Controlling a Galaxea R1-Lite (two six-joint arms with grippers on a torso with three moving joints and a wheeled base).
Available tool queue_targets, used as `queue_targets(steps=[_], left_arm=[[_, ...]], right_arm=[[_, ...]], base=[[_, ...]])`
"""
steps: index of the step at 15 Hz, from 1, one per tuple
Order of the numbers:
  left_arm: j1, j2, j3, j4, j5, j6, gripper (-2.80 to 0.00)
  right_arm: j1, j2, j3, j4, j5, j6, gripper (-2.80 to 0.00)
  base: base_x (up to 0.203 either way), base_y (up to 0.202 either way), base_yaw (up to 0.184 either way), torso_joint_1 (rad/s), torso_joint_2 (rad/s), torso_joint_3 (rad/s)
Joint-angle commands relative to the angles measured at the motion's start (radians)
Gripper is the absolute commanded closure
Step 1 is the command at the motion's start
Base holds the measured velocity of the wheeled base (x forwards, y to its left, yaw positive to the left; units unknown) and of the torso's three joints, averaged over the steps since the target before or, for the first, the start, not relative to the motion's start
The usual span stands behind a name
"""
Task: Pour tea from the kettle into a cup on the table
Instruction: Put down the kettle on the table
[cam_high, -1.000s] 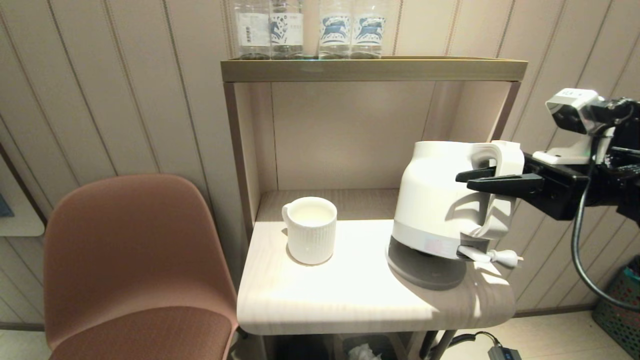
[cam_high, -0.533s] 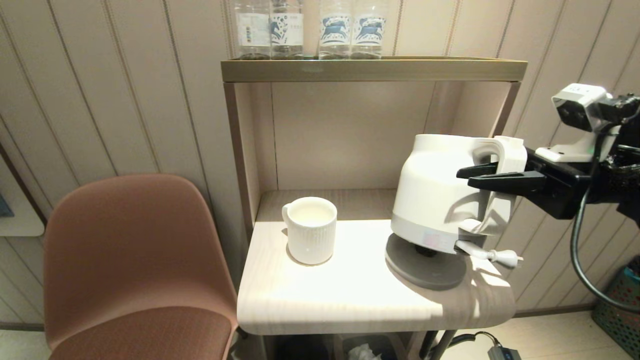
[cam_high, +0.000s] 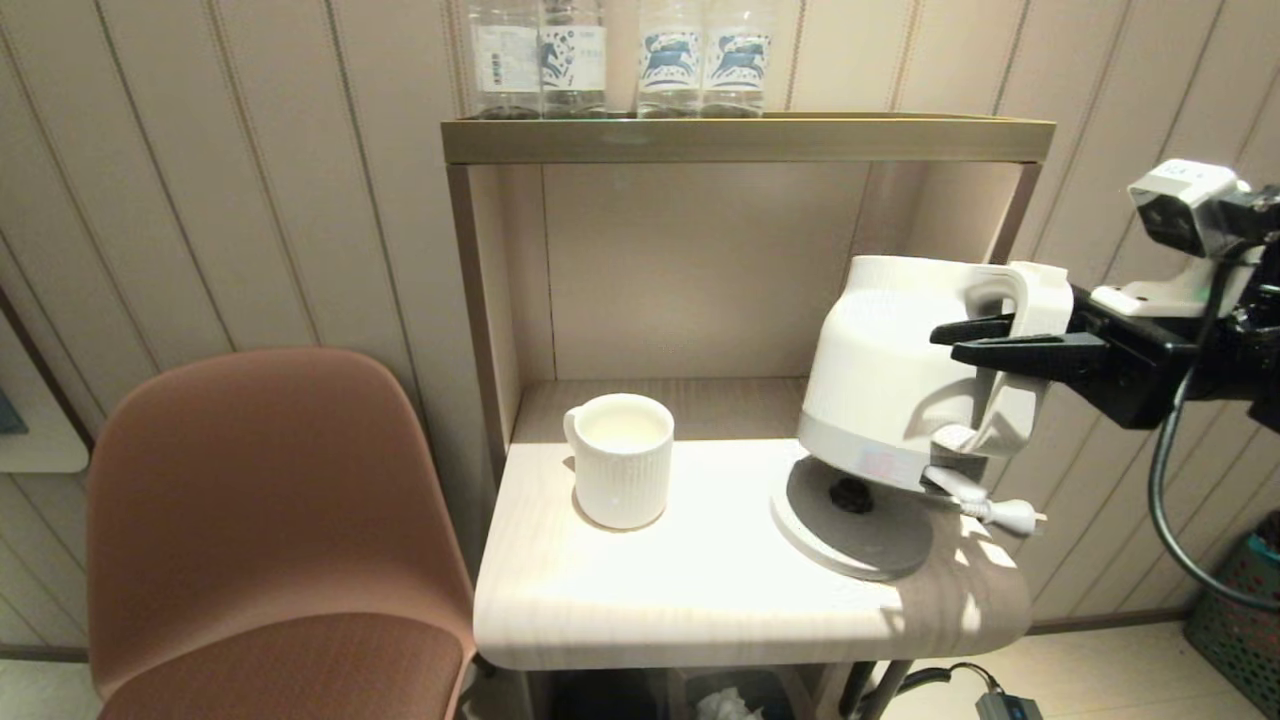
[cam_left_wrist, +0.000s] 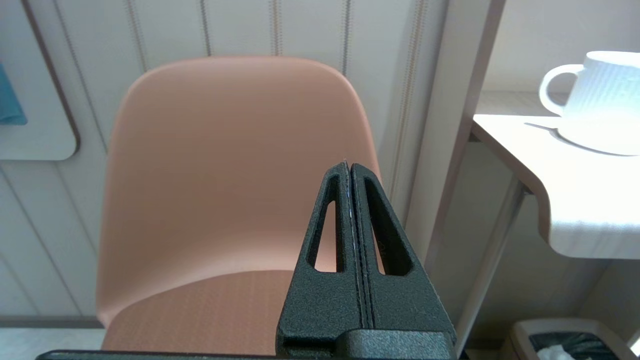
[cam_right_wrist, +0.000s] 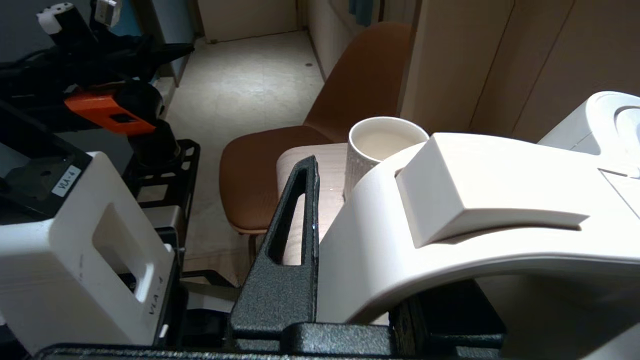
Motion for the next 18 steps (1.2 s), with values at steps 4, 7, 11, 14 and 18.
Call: queue_targets(steps=[4, 7, 11, 14, 18], left_arm=[[0.0, 0.0, 0.0, -0.001, 0.0, 0.0, 0.0], [0.0, 0.0, 0.0, -0.001, 0.0, -0.002, 0.0], [0.0, 0.0, 0.0, -0.001, -0.001, 0.0, 0.0], [0.0, 0.0, 0.0, -0.001, -0.001, 0.0, 0.0], [0.0, 0.0, 0.0, -0.001, -0.001, 0.0, 0.0]], right_arm=[[-0.011, 0.011, 0.005, -0.044, 0.048, -0.002, 0.0], [-0.008, 0.008, 0.044, -0.09, 0.048, -0.005, 0.0], [0.003, 0.007, 0.089, -0.154, 0.048, -0.008, 0.0], [0.001, 0.025, 0.129, -0.236, 0.048, -0.021, 0.0], [0.003, 0.039, 0.138, -0.252, 0.048, -0.034, 0.0]], base=[[0.0, 0.0, 0.0, 0.0, 0.0, 0.0], [0.0, 0.0, 0.0, 0.0, 0.0, 0.0], [0.0, 0.0, 0.0, 0.0, 0.0, 0.0], [0.0, 0.0, 0.0, 0.0, 0.0, 0.0], [0.0, 0.0, 0.0, 0.0, 0.0, 0.0]])
